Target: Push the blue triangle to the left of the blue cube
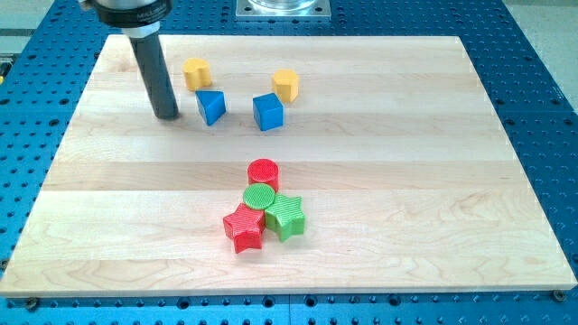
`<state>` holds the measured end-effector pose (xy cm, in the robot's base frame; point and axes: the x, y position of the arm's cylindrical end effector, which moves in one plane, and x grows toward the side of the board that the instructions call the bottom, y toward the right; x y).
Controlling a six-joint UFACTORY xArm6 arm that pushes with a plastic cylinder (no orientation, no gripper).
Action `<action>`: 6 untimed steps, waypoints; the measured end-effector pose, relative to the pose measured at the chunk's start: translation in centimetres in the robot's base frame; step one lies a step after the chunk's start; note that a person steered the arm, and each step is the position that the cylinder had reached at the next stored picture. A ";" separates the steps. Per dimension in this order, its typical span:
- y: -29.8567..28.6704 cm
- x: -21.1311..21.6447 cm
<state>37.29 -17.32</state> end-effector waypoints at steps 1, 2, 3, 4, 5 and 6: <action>5.0 -0.3; 7.0 -1.3; 5.6 -1.3; 6.4 -4.2; 8.9 -4.6; 10.6 -4.5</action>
<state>32.81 -6.77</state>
